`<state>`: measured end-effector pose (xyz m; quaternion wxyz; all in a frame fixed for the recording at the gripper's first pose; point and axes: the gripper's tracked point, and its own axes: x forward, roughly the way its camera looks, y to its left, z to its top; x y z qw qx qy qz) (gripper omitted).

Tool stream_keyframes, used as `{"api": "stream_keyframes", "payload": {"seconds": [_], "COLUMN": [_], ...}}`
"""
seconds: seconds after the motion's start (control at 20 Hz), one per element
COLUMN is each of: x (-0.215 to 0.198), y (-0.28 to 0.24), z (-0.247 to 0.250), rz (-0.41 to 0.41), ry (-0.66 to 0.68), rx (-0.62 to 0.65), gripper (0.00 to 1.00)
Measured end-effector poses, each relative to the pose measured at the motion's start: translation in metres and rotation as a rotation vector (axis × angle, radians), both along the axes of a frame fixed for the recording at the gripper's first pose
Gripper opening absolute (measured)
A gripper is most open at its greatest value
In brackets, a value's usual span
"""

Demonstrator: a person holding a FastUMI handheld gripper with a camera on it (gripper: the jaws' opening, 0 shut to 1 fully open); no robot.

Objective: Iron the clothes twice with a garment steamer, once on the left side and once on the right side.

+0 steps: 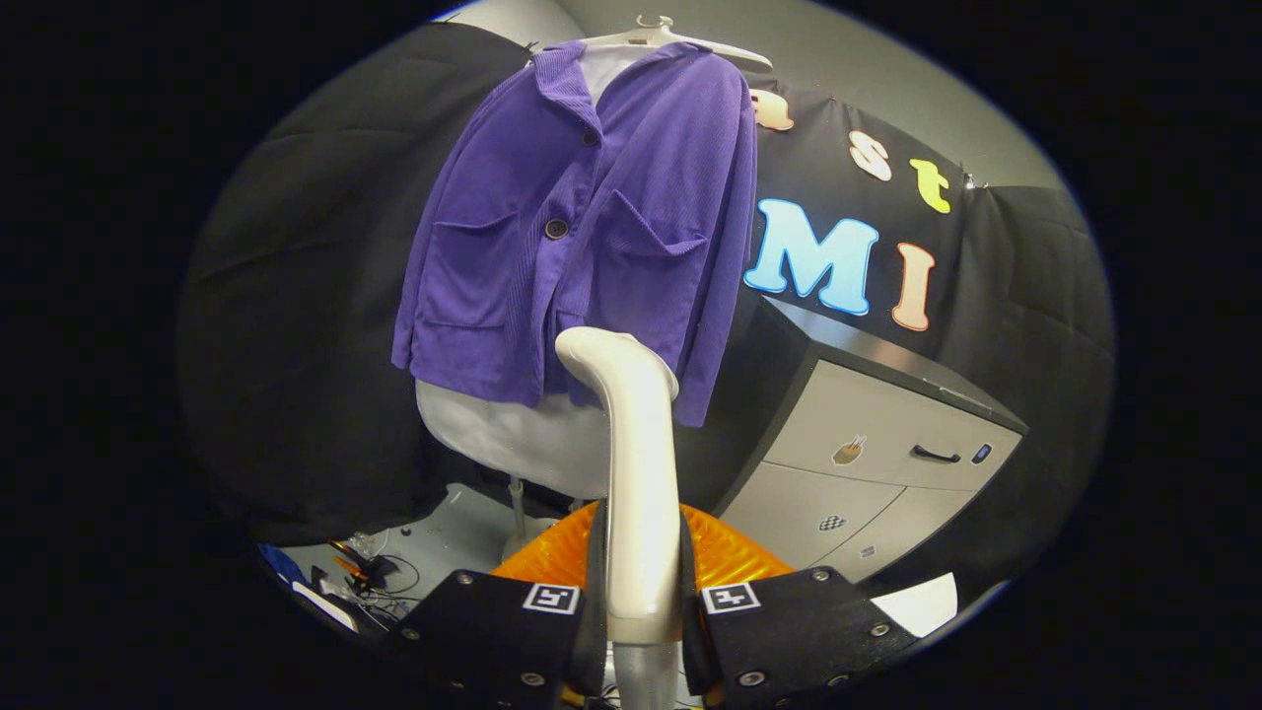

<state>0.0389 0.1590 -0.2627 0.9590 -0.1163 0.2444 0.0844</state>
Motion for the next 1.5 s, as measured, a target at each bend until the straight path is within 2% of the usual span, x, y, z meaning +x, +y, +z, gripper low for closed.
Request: {"api": "stream_keyframes", "payload": {"seconds": [0.15, 0.35, 0.85, 1.05, 1.2, 1.3, 1.5], "x": [-0.004, 0.004, 0.052, 0.073, 0.089, 0.101, 0.124], "y": [0.006, 0.022, 0.112, 0.138, 0.156, 0.169, 0.183], "z": [0.031, 0.093, 0.221, 0.279, 0.323, 0.334, 0.325], "rz": [0.017, 0.046, 0.175, 0.189, 0.185, 0.183, 0.161], "ry": [-0.033, -0.155, -0.385, -0.524, -0.633, -0.671, -0.645], "rx": [0.037, 0.066, 0.163, 0.206, 0.192, 0.173, 0.152], "gripper": [0.31, 0.31, 0.31, 0.31, 0.31, 0.31, 0.31]}}
